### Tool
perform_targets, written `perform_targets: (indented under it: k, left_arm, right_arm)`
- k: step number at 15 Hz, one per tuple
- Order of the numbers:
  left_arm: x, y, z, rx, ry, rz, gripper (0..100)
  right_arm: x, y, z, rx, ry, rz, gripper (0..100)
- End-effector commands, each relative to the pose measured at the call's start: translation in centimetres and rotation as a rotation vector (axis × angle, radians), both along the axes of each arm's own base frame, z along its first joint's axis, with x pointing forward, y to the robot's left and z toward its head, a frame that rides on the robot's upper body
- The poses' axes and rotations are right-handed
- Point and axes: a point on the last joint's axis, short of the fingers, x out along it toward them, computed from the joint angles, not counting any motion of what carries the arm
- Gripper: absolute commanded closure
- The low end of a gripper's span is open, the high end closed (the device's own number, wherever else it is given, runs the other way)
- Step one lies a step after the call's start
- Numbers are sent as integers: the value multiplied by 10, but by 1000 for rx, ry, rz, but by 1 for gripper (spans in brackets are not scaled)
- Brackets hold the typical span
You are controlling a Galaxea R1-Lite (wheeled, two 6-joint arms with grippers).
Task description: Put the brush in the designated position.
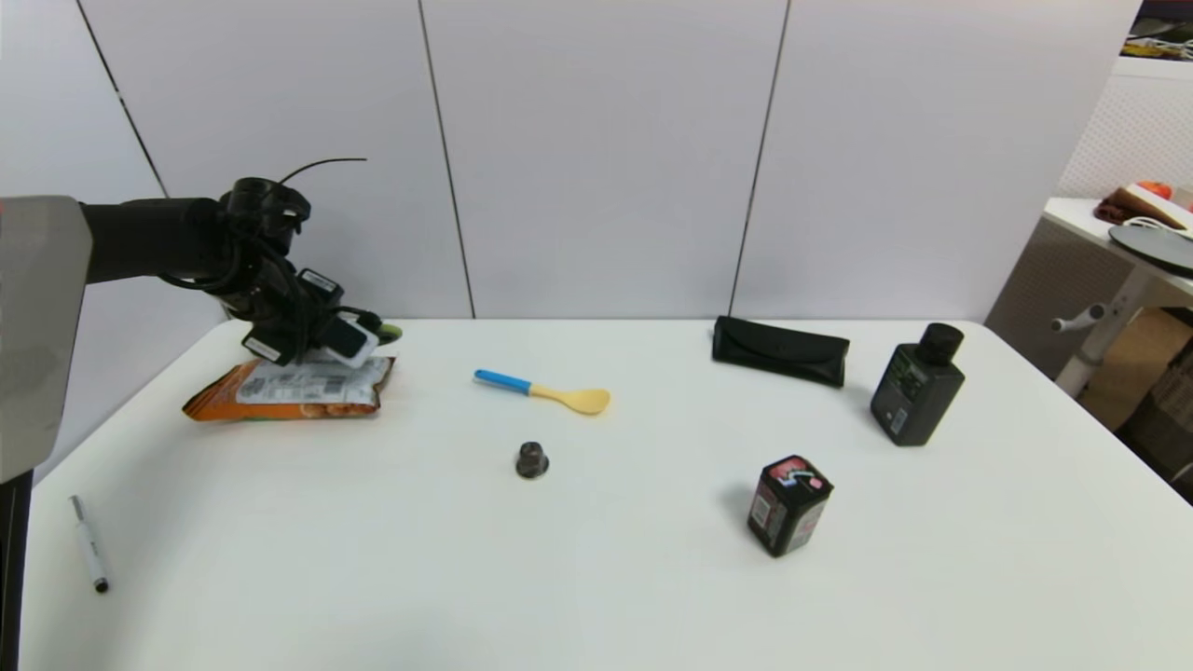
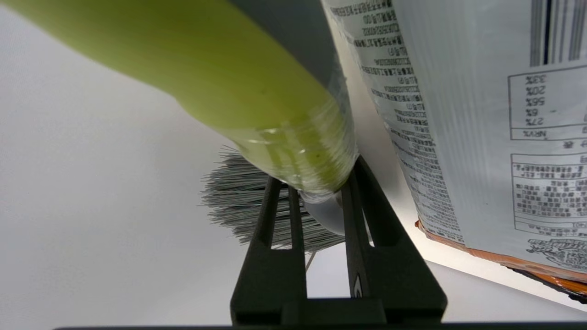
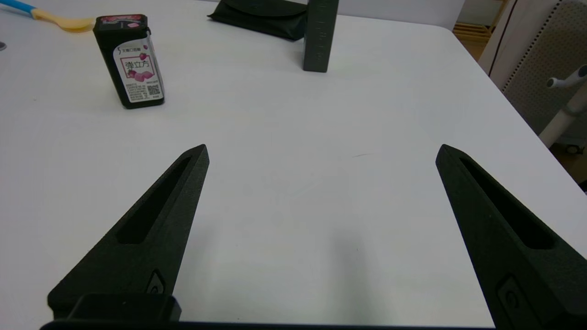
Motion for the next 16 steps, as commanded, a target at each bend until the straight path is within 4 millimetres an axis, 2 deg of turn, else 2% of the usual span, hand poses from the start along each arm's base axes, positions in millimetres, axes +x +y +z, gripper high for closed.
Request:
perform_targets:
  k: [1, 2, 3, 8, 11, 13, 16]
  left_arm:
    - [0, 0, 0, 7, 3, -6, 100]
    - [0, 0, 0, 5, 3, -3, 100]
    - [0, -1, -1, 6, 4, -6, 0]
    - [1, -1, 0, 8, 2, -6, 0]
    - [-5, -4, 15, 5, -36, -12, 0]
    - [-20, -10, 42, 2, -89, -29, 0]
    - [-64, -22, 108, -44, -235, -15, 0]
  right_arm:
    - [0, 0, 0, -1, 2, 1, 0]
    - [0, 0, 0, -1, 2, 1, 0]
    - [0, 0, 0, -1, 2, 1, 0]
    - [0, 0, 0, -1, 2, 1, 0]
    - [0, 0, 0, -1, 2, 1, 0]
    - [0, 0, 0, -1, 2, 1, 0]
    - [0, 0, 0, -1, 2, 1, 0]
